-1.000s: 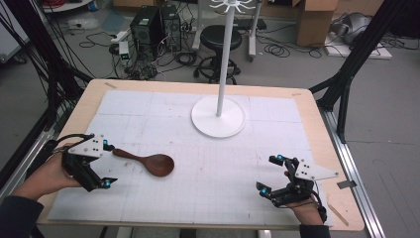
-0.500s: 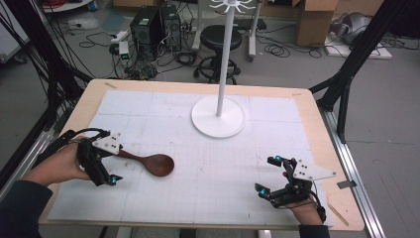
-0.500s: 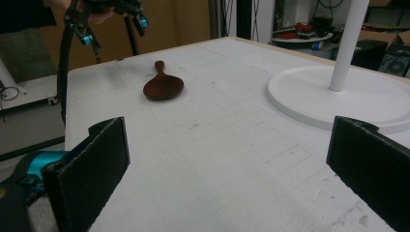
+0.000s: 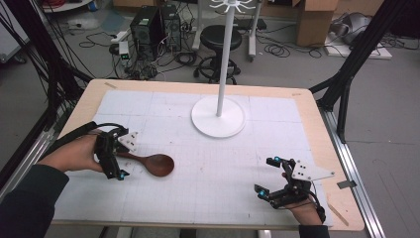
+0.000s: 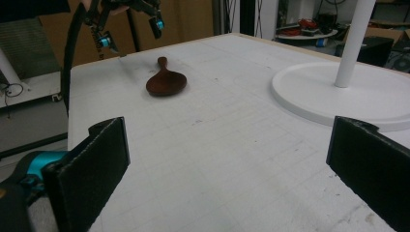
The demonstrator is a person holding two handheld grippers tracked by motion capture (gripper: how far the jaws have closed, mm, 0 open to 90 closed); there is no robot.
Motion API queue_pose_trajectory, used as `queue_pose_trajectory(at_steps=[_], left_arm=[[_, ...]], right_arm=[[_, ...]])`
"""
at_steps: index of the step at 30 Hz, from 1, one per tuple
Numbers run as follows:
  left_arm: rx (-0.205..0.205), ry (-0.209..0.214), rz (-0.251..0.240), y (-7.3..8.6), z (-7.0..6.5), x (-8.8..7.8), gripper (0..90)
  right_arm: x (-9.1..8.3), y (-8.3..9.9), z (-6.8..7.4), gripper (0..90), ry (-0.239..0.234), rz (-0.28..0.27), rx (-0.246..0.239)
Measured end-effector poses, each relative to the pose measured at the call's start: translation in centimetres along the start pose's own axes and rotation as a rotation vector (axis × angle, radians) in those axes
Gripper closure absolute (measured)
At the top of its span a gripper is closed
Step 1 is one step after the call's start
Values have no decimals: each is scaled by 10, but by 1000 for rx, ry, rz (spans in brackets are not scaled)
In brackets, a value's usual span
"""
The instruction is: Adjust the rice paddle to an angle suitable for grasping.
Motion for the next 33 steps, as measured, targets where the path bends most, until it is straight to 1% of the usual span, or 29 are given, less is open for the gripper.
queue_pose_trajectory(at_steps=[3, 5, 12, 15, 16, 18, 20, 22, 25, 27, 28, 29, 31, 32, 33], left_arm=[[17, 6, 37, -3, 4, 5, 79], [32, -1, 61, -4, 6, 9, 94], [40, -5, 123, -1, 13, 24, 156], [31, -12, 127, 0, 16, 28, 185], [35, -16, 137, 1, 18, 29, 202], [40, -11, 141, 1, 19, 32, 238], [39, -11, 142, 1, 20, 34, 253], [46, -5, 148, 1, 21, 36, 289], [58, -9, 157, 0, 22, 39, 340], [76, -14, 164, -2, 22, 40, 375], [75, -10, 165, -4, 22, 40, 397], [84, -16, 164, -6, 22, 41, 414], [96, -17, 177, -8, 24, 42, 431], [92, -20, 181, -9, 24, 44, 436], [95, -17, 186, -9, 23, 45, 461]], right_arm=[[1, 1, 0, 5, -2, 4, -4], [1, 1, 1, 5, -4, 7, 0], [2, 2, 1, 5, -5, 8, -1], [2, 2, 1, 5, -5, 8, -1], [2, 3, 1, 5, -9, 10, 2], [2, 3, 1, 5, -9, 12, 1], [3, 4, 0, 5, -7, 12, -1], [3, 4, 1, 5, -10, 13, 1], [3, 4, 1, 5, -9, 14, 1], [3, 5, 0, 5, -9, 17, 1], [3, 5, 1, 5, -9, 18, 2], [3, 5, 1, 5, -9, 18, 2], [3, 4, 1, 5, -10, 12, 3], [3, 4, 1, 5, -9, 11, 4], [2, 4, 0, 5, -7, 10, -1]])
Point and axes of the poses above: each handheld gripper's, and its own axes: x roughly forward along the jaws, y roughly out of its underside, z roughly to its left, the point moved 7 cm from there along x, roughly forward along the jaws, and after that the axes turned 3 degrees about -y, right-handed, at the moved point
